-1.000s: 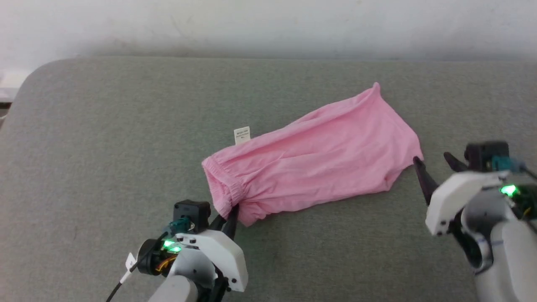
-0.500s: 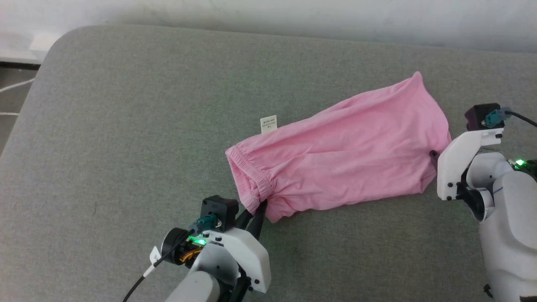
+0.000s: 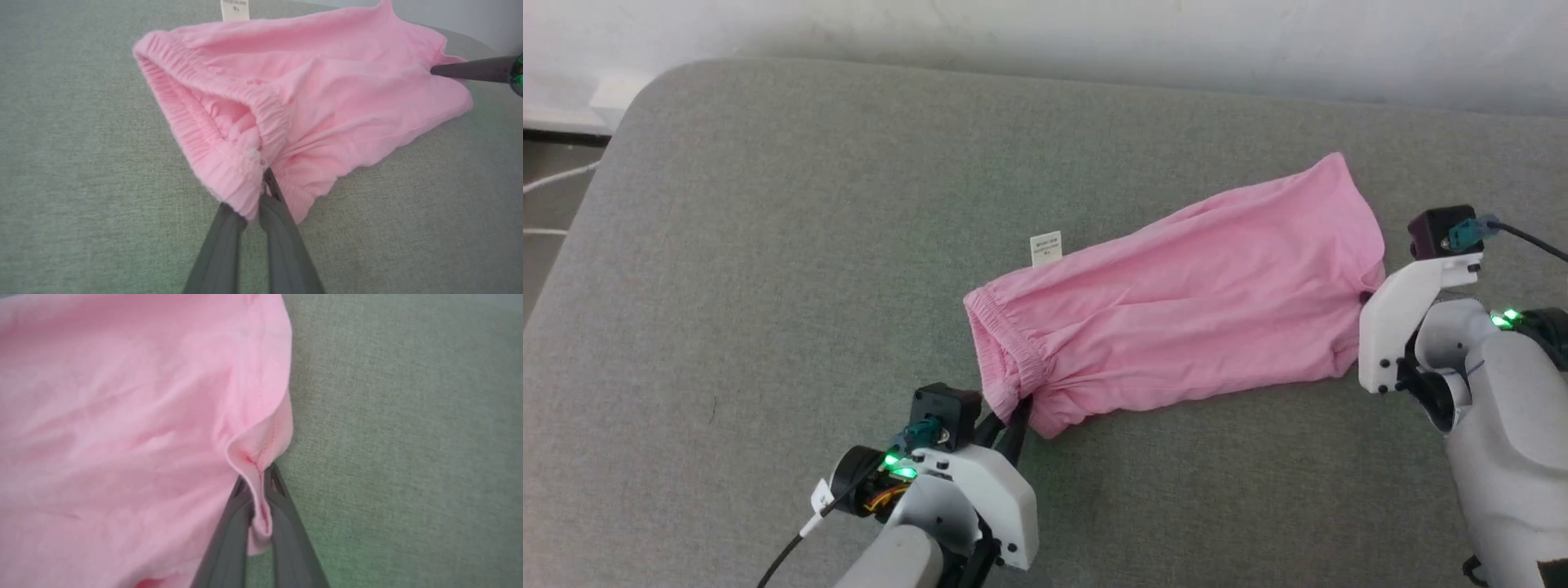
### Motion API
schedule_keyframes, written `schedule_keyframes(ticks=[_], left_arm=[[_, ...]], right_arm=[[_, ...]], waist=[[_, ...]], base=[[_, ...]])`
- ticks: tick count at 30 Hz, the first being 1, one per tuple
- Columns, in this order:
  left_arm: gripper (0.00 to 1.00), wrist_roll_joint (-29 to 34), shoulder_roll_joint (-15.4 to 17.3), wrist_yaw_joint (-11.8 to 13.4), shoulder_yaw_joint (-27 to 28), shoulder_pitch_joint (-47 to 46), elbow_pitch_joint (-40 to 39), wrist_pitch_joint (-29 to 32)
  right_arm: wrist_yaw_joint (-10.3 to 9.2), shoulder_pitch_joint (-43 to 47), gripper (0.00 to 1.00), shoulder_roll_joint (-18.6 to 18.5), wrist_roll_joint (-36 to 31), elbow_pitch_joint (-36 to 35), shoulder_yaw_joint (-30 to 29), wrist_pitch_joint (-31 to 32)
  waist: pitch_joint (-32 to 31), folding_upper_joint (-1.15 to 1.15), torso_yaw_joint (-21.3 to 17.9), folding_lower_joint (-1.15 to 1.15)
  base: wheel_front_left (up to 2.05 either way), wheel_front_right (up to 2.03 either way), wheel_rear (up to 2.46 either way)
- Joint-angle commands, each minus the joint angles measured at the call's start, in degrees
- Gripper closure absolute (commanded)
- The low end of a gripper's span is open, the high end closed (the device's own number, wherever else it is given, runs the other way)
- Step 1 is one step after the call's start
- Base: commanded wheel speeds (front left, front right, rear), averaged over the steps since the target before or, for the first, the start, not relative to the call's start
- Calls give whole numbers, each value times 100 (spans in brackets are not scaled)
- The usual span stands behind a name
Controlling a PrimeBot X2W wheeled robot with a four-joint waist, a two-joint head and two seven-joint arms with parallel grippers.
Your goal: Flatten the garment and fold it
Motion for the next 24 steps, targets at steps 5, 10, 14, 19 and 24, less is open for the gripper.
schedule_keyframes(ticks=[5, 10, 14, 19, 24], left_arm=[[100, -73, 203, 28, 150, 93, 27, -107], [100, -119, 382, 20, 189, 235, -114, -62], [100, -188, 517, -20, 147, 440, -310, 82], [100, -407, 688, -85, 110, 770, -571, 410], [100, -535, 876, -96, 96, 977, -668, 722]], right_arm=[[-6, 365, 100, -168, 521, -49, 55, -182], [-6, 946, 100, -257, 1007, -651, 112, -132], [-6, 1650, 100, -233, 1298, -1468, -52, 79], [-6, 2813, 100, 74, 1323, -2734, -590, 503], [-6, 3721, 100, 454, 1157, -3714, -985, 832]], waist=[[-470, 0, -195, 0], [-764, 0, -302, 0], [-962, 0, -392, 0], [-1093, 0, -452, 0], [-1088, 0, -487, 0]], base=[[0, 0, 0], [0, 0, 0], [0, 0, 0], [0, 0, 0], [0, 0, 0]])
